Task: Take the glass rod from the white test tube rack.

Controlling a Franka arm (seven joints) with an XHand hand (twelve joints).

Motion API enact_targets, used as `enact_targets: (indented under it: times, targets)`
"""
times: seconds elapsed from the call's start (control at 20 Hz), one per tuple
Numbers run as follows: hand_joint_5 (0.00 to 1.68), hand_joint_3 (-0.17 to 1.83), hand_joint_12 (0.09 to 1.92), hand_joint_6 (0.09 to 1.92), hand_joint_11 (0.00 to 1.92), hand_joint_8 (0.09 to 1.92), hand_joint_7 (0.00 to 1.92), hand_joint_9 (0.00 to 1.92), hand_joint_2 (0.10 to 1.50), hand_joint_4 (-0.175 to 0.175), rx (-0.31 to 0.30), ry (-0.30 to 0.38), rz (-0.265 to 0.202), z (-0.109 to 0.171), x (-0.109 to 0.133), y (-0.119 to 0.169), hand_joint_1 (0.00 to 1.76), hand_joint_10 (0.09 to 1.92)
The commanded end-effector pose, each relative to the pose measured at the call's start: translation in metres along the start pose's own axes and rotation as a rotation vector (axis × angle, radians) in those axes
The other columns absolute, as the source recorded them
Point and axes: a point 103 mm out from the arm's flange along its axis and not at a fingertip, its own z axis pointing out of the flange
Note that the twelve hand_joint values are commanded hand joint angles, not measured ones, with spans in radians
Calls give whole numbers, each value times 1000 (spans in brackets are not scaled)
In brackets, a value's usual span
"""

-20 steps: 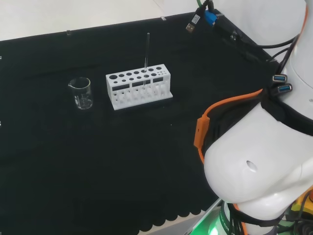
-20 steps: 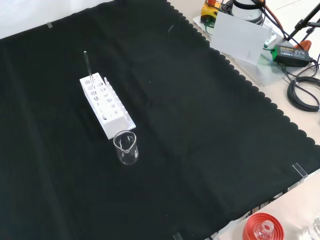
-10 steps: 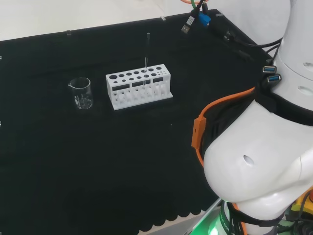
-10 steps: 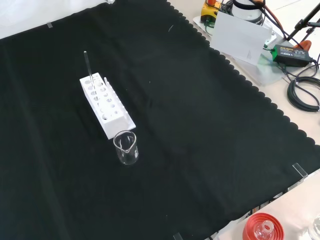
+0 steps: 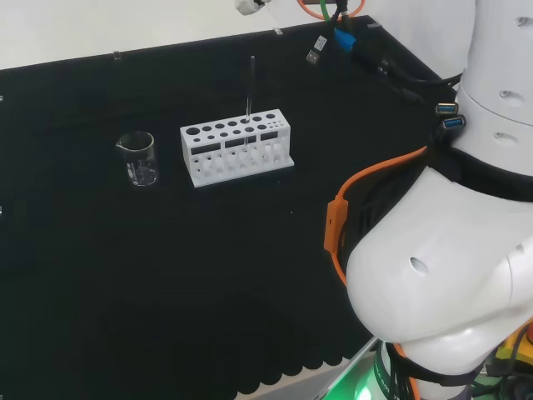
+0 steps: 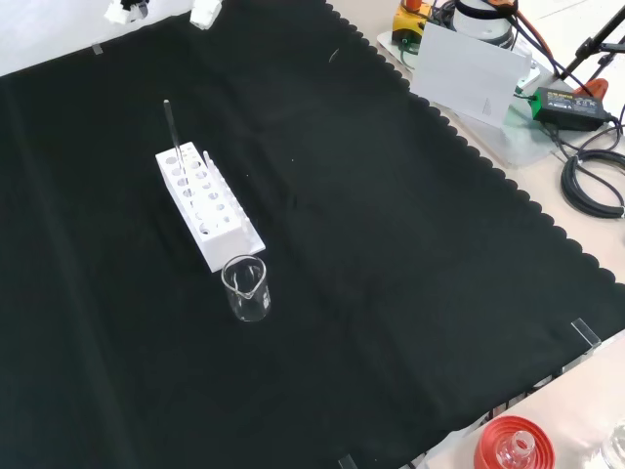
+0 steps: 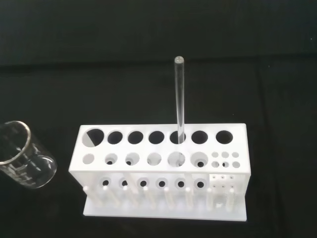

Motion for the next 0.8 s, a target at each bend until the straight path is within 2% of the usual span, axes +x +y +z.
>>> enact_targets:
  times: [0.05, 0.4, 0.8]
  targets:
    - [306, 359, 1361, 87, 532, 815, 372, 572, 776, -42, 0, -3, 7, 9, -5, 6, 567, 864]
    - [313, 368, 1354, 87, 561, 810, 383, 583, 773, -41, 52, -16, 10, 33, -3, 20, 546, 853]
    - [314, 377, 1358, 87, 547, 802, 355, 546, 772, -28, 79, -33, -3, 52, -3, 31, 521, 865]
